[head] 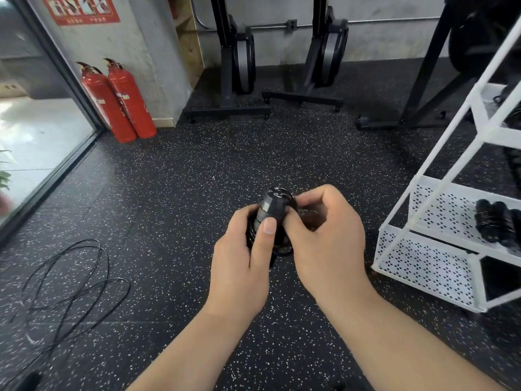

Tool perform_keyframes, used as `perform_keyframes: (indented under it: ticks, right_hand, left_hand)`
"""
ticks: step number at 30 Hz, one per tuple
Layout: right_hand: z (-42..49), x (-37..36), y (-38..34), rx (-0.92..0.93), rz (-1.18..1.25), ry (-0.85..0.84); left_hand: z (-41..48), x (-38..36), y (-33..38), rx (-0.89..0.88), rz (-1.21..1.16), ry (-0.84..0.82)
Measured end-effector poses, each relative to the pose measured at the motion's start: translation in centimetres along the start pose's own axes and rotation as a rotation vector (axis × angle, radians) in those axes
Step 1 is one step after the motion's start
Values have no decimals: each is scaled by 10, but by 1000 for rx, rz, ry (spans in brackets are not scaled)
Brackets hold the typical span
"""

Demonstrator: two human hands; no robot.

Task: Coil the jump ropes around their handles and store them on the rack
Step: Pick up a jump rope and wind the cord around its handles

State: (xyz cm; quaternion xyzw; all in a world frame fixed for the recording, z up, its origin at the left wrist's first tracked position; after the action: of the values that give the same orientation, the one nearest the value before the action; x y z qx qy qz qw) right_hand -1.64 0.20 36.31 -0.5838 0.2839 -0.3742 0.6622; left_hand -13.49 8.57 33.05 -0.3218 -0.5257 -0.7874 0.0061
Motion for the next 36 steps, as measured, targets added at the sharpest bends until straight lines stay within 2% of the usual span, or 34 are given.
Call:
perform_keyframes:
  ticks: [5,12,14,19,23,30,36]
  right_hand:
    - [-5,-4,11,-104,196,98]
    - [5,-12,26,-437,605,-107]
    - [3,-13,29,-401,586,-110]
    - [-12,-17,18,-171,445,-108]
    - [-22,-23,19,-100,330,-111]
    - [-18,-22,22,-231,515,-47]
    - [-10,-18,24,-324,576,-51]
  left_hand:
    - [1,-5,-5,63,-83,-53]
    - [5,-6,-9,124,-226,-129]
    - [6,-8,-8,160,-288,-157]
    - [6,-9,-8,259,-352,-133]
    - [6,-10,-12,328,-383,-131]
    - [4,-9,-7,178,-304,-126]
    - [1,-9,1,171,-380,-165]
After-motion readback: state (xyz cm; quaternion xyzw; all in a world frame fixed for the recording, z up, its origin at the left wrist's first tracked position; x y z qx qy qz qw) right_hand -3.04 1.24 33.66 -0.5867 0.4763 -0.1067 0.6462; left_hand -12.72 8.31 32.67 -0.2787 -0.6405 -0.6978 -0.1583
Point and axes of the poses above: each hand's wrist, its own z-axis towards the middle knuckle, its own x-axis out of the back of the hand, y = z × x, the point moved 4 cm from there along z, towards the middle knuckle, and after that the axes turned 11 degrees about z, right-handed, at the moved point
